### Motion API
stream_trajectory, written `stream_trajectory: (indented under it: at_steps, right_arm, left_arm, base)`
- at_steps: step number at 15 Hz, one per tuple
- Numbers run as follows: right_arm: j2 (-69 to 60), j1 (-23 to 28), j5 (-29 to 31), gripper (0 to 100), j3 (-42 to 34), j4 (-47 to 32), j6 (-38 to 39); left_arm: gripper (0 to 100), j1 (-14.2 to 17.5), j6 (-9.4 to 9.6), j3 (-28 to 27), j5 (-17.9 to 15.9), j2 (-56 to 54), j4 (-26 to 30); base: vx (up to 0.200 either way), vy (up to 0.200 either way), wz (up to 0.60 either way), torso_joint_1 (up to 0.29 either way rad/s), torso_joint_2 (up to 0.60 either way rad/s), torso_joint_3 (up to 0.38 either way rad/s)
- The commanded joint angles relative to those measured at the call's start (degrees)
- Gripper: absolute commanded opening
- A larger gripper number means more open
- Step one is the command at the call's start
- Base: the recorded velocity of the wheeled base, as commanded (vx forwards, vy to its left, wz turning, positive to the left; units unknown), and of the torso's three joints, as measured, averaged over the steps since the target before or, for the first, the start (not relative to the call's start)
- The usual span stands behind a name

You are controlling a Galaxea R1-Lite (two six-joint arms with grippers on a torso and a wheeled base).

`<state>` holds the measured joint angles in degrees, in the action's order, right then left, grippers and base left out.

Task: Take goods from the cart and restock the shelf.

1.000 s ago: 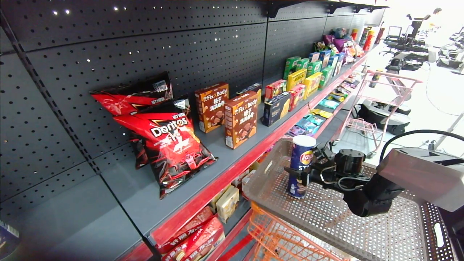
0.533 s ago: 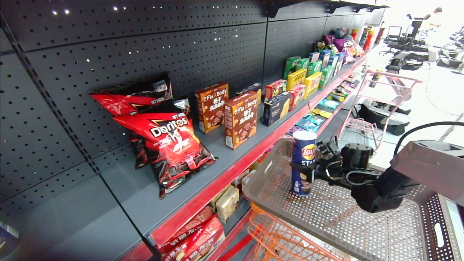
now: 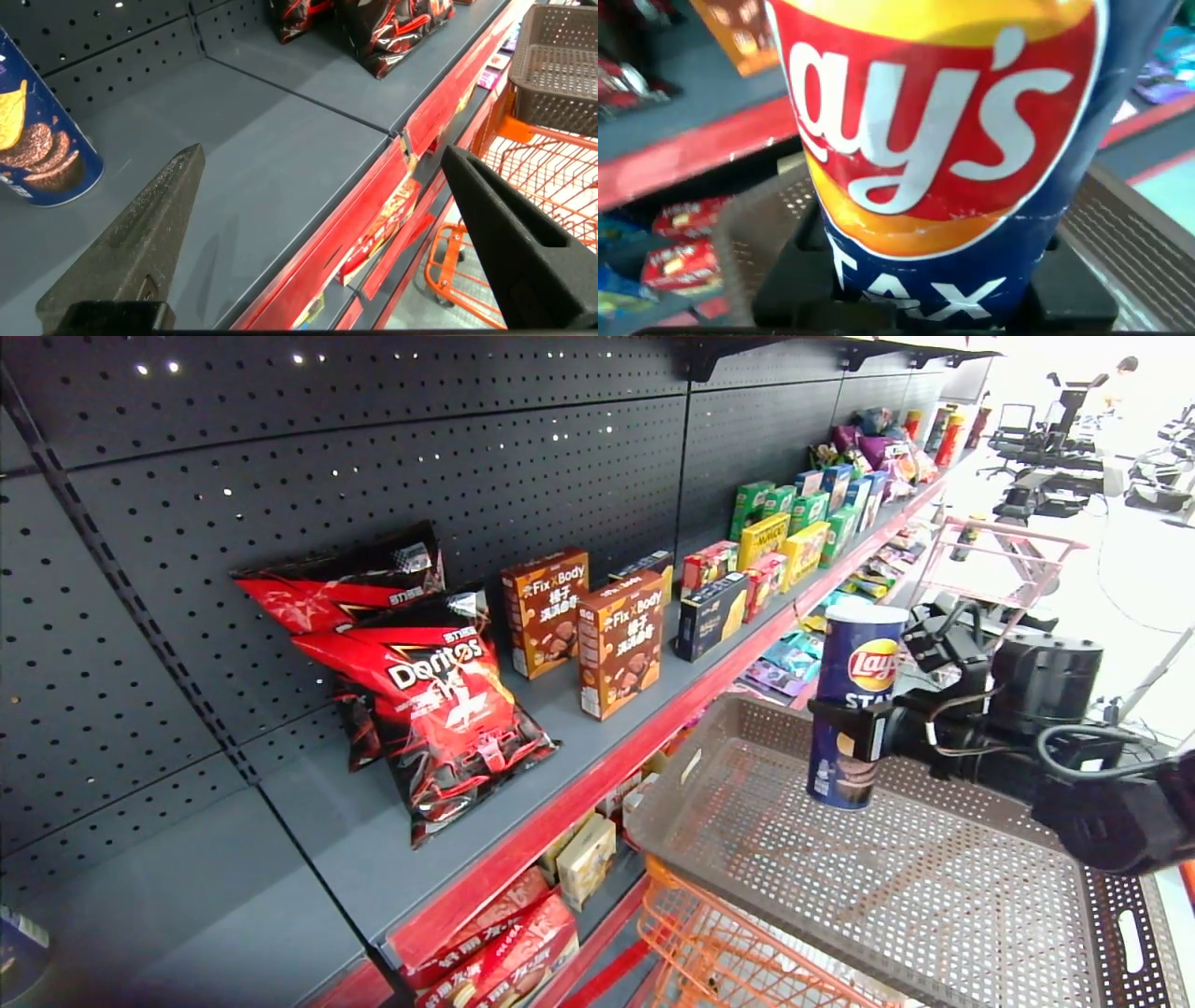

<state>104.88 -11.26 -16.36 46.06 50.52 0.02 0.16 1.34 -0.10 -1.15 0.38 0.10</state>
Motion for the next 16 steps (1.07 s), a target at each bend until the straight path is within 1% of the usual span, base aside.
stream_trajectory:
  at_steps: [1, 2, 3, 4, 5, 6, 7, 9, 11, 13, 15, 16]
  right_arm:
    - [-15.2, -1.9, 4.1, 0, -8.5, -1.9, 2.2]
    - [-21.8, -1.4, 5.5, 0, -12.0, -4.6, 2.1]
    - [-27.7, -1.0, 7.6, 0, -13.9, -8.9, 1.9]
    - [-30.2, -0.6, 8.4, 0, -14.3, -11.5, 1.8]
    - [-37.6, 2.7, 8.9, 0, -15.1, -19.1, 1.3]
    - [-39.7, 4.3, 9.0, 0, -16.2, -20.8, 0.2]
    - [-41.6, 6.6, 8.9, 0, -18.5, -20.7, -2.0]
    - [-44.8, 8.9, 6.5, 0, -20.4, -21.0, -2.5]
    - [-46.5, 9.2, 6.1, 0, -22.8, -21.1, -3.1]
    - [-47.9, 10.6, 5.7, 0, -23.9, -21.3, -4.6]
    - [-48.8, 10.4, 5.0, 0, -24.4, -21.3, -4.7]
    - [-49.1, 9.2, 5.3, 0, -25.3, -21.3, -4.6]
  left_arm:
    - [100, 0.0, -0.02, 0.0, 0.0, 0.1, 0.0]
    - [100, 0.0, -0.02, 0.0, 0.0, 0.1, 0.0]
    - [100, 0.0, -0.02, 0.0, 0.0, 0.1, 0.0]
    - [100, 0.0, 0.07, 0.0, 0.0, 0.1, 0.0]
    - [100, 0.0, -0.02, 0.0, 0.0, 0.1, 0.0]
    - [100, 0.0, 0.07, 0.0, 0.0, 0.1, 0.0]
    - [100, 0.0, -0.02, 0.0, 0.0, 0.1, 0.0]
    - [100, 0.0, -0.02, 0.0, 0.0, 0.1, 0.0]
    - [100, 0.0, -0.02, 0.0, 0.0, 0.1, 0.0]
    - [100, 0.0, -0.02, 0.0, 0.0, 0.1, 0.0]
    - [100, 0.0, -0.02, 0.0, 0.0, 0.1, 0.0]
    - [100, 0.0, 0.07, 0.0, 0.0, 0.1, 0.0]
  base:
    - [0.000, 0.000, 0.00, 0.000, 0.00, 0.000]
    - [0.000, 0.000, 0.00, 0.000, 0.00, 0.000]
    - [0.000, 0.000, 0.00, 0.000, 0.00, 0.000]
    - [0.000, 0.000, 0.00, 0.000, 0.00, 0.000]
    - [0.000, 0.000, 0.00, 0.000, 0.00, 0.000]
    - [0.000, 0.000, 0.00, 0.000, 0.00, 0.000]
    - [0.000, 0.000, 0.00, 0.000, 0.00, 0.000]
    - [0.000, 0.000, 0.00, 0.000, 0.00, 0.000]
    - [0.000, 0.000, 0.00, 0.000, 0.00, 0.000]
    - [0.000, 0.000, 0.00, 0.000, 0.00, 0.000]
    - [0.000, 0.000, 0.00, 0.000, 0.00, 0.000]
    - [0.000, 0.000, 0.60, 0.002, 0.00, 0.012]
